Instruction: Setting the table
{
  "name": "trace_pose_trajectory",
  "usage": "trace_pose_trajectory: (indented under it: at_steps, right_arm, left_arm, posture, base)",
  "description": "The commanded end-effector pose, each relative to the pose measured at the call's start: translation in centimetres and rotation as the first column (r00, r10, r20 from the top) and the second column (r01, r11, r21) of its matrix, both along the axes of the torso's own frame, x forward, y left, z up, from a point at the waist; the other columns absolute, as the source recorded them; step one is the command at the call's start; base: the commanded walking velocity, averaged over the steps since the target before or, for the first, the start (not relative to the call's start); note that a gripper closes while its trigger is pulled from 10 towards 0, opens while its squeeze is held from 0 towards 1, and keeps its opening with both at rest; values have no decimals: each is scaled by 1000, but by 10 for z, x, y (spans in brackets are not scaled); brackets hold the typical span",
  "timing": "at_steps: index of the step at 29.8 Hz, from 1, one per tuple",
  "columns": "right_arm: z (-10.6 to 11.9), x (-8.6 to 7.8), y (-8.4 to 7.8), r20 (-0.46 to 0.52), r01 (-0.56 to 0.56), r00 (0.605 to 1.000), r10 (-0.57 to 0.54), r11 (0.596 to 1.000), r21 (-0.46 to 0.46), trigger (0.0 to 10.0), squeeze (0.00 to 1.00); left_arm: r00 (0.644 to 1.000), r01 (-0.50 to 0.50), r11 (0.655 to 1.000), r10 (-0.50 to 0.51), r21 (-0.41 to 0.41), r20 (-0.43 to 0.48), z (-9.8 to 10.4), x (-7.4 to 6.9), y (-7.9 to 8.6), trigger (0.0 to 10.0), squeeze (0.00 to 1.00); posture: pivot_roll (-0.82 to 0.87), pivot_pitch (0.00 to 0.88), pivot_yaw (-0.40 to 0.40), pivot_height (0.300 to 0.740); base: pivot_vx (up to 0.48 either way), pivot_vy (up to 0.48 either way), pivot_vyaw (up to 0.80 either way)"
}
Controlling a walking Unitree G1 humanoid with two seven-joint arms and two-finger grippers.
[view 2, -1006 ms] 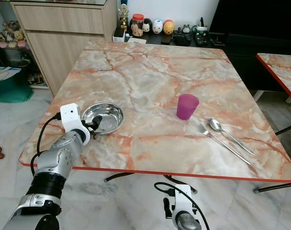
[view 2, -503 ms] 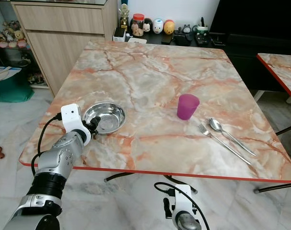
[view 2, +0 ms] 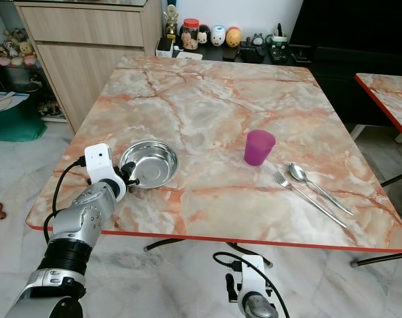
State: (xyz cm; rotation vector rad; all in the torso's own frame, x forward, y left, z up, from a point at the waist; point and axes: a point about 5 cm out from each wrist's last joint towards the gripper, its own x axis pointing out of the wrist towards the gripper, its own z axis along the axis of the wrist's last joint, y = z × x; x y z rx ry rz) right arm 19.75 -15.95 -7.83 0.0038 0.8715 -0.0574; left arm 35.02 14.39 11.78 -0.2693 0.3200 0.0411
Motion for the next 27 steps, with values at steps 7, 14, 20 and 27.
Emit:
trace_pose_trajectory:
  at_steps: [7,14,20,27]
  right_arm:
    - [0,0,-4,-10,-1,1000,1,1000,-9,10000,0]
    - [0,0,-4,-10,-4,1000,4,1000,-12,10000,0]
    - [0,0,-4,-8,-2,1000,1,1000,-11,10000,0]
    - [0,0,-5,-3,10,1000,-10,1000,-10,10000,0]
  left_arm:
    - [1000,-10,1000,10,7,-14,-3,-3,1,0,0]
    - [1000,-29,999,29,-18,10,-2,-6,4,0,0]
    - [986,30,992,-9,-124,164,14,-8,-1,6353,0]
    - [958,70,971,-3,-226,287,20,-31,10,10000,0]
  posture:
    - [1,0,-82,740]
    - [1,0,-83,740]
    - [0,0,-83,740]
    - [-7,0,-75,740]
  base:
    - [0,0,0]
    - [0,0,0]
    - [0,0,0]
    - [0,0,0]
